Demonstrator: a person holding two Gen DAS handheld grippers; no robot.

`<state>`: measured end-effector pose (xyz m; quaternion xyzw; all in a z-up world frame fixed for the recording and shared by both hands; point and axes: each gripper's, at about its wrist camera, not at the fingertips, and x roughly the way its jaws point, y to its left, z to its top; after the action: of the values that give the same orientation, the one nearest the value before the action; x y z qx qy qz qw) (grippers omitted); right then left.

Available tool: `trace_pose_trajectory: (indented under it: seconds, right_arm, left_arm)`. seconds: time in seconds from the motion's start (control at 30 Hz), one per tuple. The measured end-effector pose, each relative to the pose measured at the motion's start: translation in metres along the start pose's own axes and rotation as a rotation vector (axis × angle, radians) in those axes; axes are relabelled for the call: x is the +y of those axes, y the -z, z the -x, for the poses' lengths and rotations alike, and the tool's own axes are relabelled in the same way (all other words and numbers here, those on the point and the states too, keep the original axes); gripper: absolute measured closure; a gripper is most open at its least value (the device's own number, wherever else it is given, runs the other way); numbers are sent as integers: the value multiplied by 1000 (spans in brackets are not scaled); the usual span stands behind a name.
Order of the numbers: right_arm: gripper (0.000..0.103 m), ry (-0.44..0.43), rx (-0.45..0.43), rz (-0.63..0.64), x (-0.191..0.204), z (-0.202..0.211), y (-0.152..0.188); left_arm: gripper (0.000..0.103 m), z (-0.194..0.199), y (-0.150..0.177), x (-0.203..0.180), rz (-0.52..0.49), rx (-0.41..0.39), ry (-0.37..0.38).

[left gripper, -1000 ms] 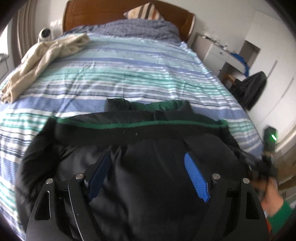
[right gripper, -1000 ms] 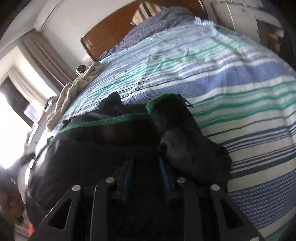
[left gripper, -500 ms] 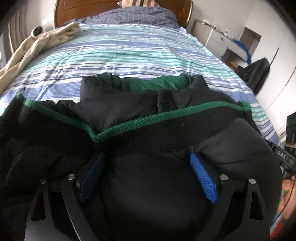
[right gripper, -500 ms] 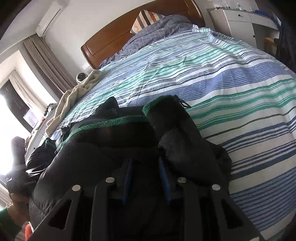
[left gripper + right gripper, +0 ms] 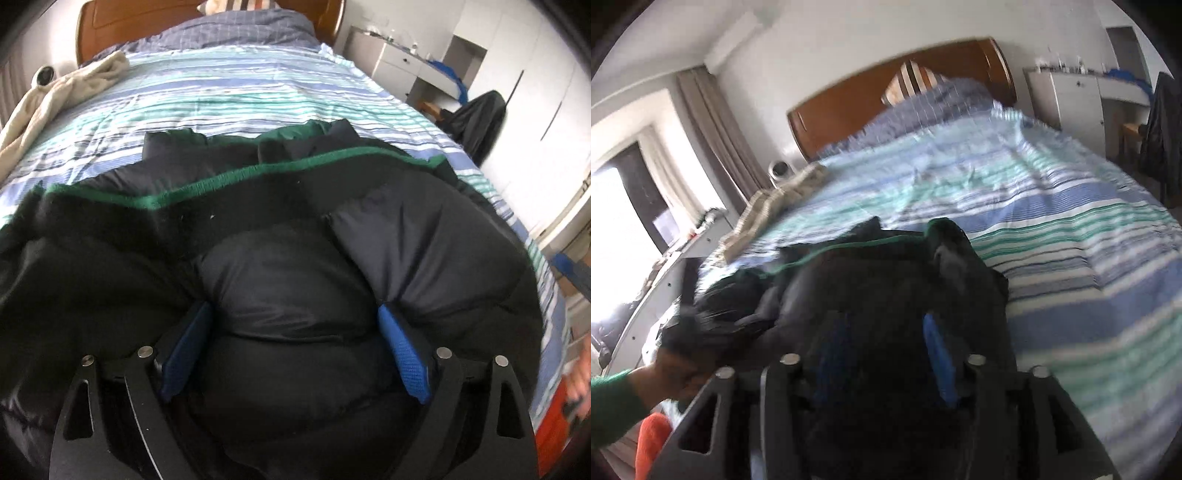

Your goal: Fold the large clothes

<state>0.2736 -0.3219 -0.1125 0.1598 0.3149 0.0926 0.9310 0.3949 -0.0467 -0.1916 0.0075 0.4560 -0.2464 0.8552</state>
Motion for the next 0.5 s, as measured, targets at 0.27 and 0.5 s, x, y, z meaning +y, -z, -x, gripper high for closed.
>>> trace_pose_trajectory:
  seconds: [0.27, 0.5]
  right_arm:
    - [43, 71, 23, -70, 5, 38, 76]
    - [43, 124, 61, -23, 4, 43, 100]
  left_arm:
    - [16, 10, 2, -12, -10, 32, -67]
    - [16, 45, 31, -29, -75, 21, -62]
